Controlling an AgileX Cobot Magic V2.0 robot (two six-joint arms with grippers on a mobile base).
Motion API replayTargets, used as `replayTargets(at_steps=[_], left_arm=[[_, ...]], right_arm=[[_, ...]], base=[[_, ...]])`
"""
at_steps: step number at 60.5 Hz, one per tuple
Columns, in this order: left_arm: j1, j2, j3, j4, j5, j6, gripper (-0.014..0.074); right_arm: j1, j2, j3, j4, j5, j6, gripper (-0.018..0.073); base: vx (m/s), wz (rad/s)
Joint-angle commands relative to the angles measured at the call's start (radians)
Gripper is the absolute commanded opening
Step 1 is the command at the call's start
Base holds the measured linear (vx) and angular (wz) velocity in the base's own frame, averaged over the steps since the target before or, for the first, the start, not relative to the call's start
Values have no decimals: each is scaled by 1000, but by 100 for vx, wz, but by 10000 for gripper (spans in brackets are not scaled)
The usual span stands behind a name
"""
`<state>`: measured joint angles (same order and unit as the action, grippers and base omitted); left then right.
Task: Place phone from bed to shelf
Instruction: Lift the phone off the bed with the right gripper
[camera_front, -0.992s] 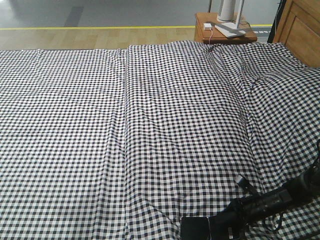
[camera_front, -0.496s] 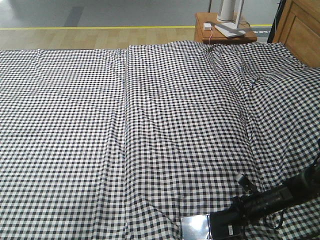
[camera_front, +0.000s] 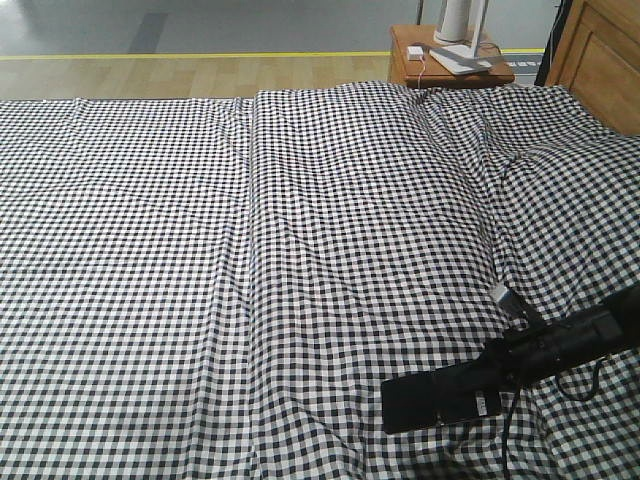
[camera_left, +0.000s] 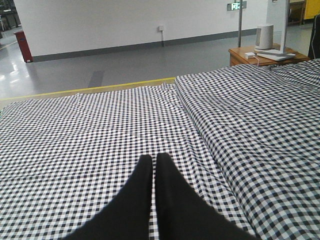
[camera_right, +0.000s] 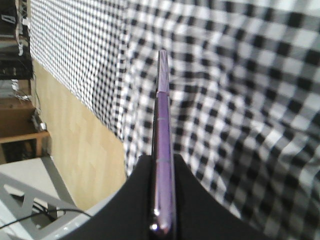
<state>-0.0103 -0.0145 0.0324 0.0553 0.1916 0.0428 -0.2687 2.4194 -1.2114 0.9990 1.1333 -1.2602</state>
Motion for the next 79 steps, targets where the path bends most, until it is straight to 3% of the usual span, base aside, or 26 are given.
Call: replayTargets(at_steps=[1,22,64,79], left_arm=[[-2,-10,-26,-5,-73,-4,1],[-2,-10,-26,-5,-73,-4,1],[-2,-10,-26,-5,-73,-4,1],[-2,-10,-26,-5,-73,-4,1]], right_arm=[[2,-164,47,27,158,-19,-1],[27,-537,96,51,158,47,-1],[395,-967,96,142,157,102,-1],[488,-1055,96,153,157,137,-1]], base=[[0,0],[0,0],[0,0],[0,0]])
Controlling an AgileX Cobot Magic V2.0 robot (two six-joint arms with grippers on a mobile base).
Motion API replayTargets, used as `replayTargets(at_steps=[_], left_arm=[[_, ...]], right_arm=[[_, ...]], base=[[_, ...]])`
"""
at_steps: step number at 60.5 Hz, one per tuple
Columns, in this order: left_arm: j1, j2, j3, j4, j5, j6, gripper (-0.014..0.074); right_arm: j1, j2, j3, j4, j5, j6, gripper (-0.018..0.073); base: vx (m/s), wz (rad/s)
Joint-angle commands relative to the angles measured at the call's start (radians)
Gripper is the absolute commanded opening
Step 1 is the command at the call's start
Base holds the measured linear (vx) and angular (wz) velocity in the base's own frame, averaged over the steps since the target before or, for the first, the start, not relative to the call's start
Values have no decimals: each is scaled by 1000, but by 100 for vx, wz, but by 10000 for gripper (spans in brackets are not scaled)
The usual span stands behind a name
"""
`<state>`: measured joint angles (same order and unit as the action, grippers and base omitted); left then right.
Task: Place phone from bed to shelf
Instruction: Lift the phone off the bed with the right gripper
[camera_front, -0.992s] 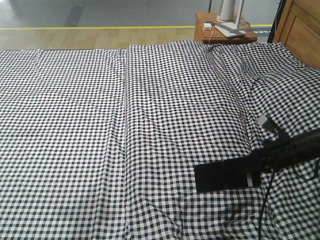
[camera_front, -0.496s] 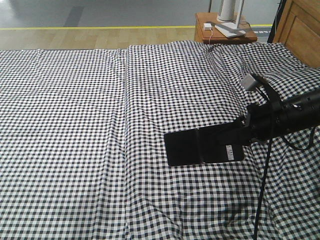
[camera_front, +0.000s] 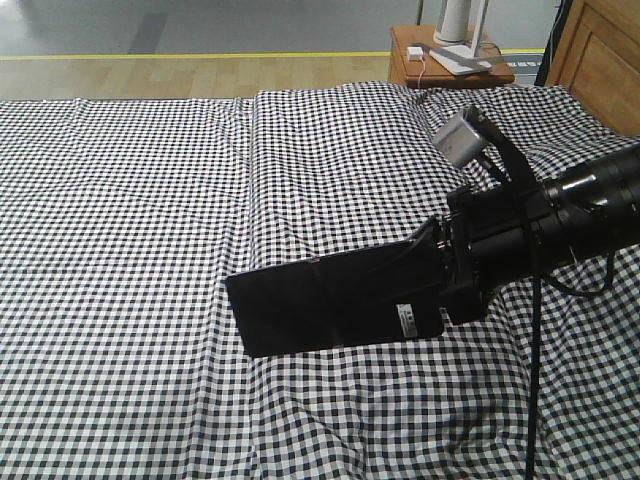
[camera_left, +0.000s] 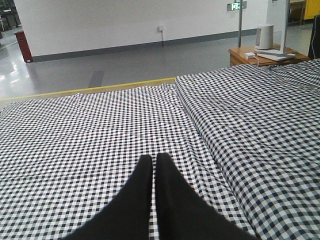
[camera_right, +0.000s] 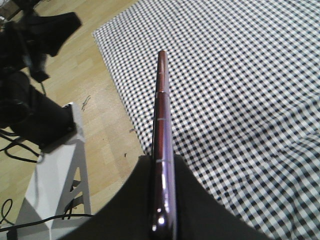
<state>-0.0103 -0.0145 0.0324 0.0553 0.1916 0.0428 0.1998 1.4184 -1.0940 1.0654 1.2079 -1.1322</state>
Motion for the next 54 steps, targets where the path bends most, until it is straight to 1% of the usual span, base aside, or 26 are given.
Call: replayTargets(at_steps=[1,54], left_arm=[[-2,-10,-26,-5,-73,-4,1],[-2,-10,-26,-5,-73,-4,1]], right_arm=[[24,-58,-21,87,82,10,-1],[30,-75,-21,96,82,11,-1]], base=[[0,0],[0,0]])
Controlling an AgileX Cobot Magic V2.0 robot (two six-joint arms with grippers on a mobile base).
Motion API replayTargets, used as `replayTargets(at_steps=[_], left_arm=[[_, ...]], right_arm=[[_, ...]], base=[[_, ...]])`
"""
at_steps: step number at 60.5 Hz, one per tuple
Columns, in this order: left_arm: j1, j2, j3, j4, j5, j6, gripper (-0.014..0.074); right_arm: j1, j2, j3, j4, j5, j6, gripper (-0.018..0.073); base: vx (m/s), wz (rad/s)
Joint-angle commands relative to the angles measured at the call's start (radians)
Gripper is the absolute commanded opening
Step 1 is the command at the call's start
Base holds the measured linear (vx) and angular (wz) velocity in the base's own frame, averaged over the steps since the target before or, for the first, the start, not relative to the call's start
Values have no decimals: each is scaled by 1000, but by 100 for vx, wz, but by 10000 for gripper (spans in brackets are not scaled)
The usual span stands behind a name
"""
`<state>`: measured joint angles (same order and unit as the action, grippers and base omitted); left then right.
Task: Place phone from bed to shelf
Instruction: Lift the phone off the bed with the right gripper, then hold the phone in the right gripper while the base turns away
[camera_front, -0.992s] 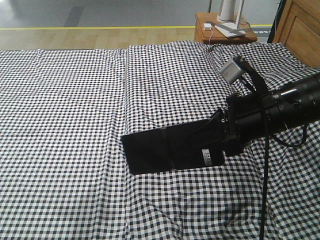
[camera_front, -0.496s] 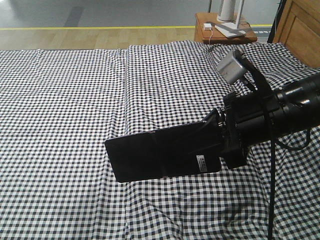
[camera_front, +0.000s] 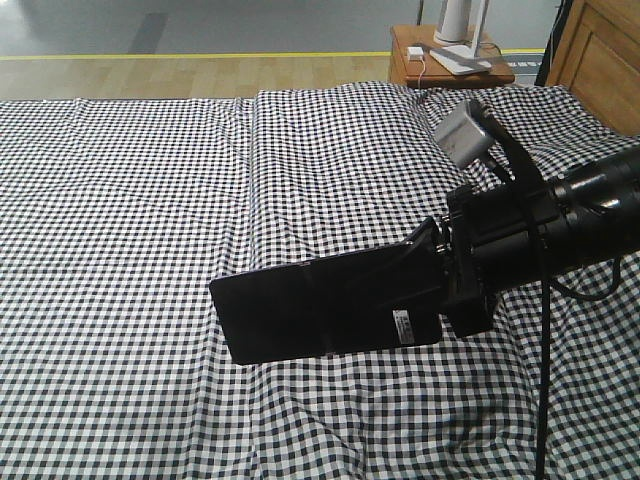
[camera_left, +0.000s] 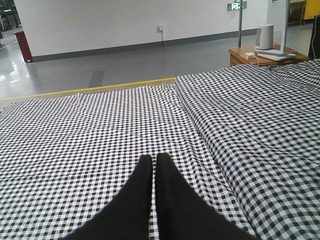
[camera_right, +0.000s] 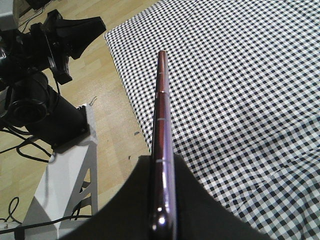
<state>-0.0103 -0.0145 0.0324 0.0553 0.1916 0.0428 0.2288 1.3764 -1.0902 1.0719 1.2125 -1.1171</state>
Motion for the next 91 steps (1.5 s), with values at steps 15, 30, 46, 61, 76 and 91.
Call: replayTargets(at_steps=[15,30,46,61,76,91], left_arm=[[-2,-10,-26,-5,-73,-4,1],[-2,-10,-26,-5,-73,-4,1],[-2,-10,-26,-5,-73,-4,1],[-2,-10,-26,-5,-73,-4,1],[-2,-10,-26,-5,-73,-4,1],[-2,-10,-26,-5,-73,-4,1]], right_arm=[[1,-33,-25,89,77,-4,-1],[1,-33,-25,89,77,-4,-1],[1,-33,-25,89,77,-5,-1],[1,-33,-25,89,77,-5,-1],[1,-33,-25,89,77,-5,-1],[1,-33,-25,89,77,-6,-1]], base=[[0,0],[0,1],[-2,9],[-6,23],[-8,36],[-10,40]])
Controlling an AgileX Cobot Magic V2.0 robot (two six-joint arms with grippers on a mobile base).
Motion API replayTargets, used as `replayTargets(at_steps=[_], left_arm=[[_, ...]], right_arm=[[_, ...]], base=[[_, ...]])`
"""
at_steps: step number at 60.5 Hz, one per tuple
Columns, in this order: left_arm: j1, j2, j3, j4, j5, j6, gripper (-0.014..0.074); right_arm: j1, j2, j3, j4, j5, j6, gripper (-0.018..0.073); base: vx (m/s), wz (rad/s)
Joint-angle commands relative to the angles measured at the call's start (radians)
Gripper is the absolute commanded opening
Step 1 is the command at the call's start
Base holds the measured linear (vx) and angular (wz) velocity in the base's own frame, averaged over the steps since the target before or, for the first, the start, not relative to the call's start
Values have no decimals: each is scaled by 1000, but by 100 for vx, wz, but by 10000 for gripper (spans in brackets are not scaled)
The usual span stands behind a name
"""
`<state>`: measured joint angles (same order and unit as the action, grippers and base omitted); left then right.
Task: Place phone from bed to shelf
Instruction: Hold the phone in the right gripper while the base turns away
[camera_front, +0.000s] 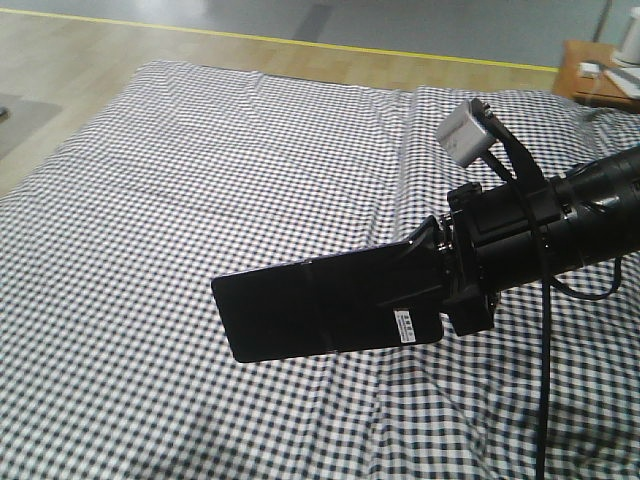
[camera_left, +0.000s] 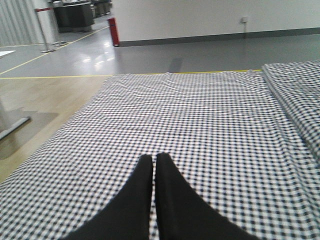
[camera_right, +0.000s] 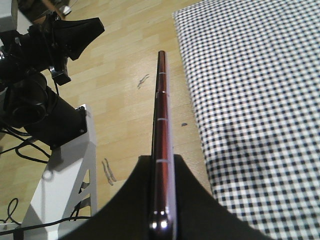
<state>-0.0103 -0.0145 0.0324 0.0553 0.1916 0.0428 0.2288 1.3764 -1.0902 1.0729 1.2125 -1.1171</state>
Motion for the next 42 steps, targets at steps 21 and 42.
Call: replayTargets(at_steps=[21,42], left_arm=[[-2,-10,-26,-5,-73,-4,1],[-2,-10,-26,-5,-73,-4,1]], right_arm=[[1,-33,-25,88,77,-6,-1],[1,-33,-25,88,77,-6,-1]], base=[[-12,47],[-14,55]])
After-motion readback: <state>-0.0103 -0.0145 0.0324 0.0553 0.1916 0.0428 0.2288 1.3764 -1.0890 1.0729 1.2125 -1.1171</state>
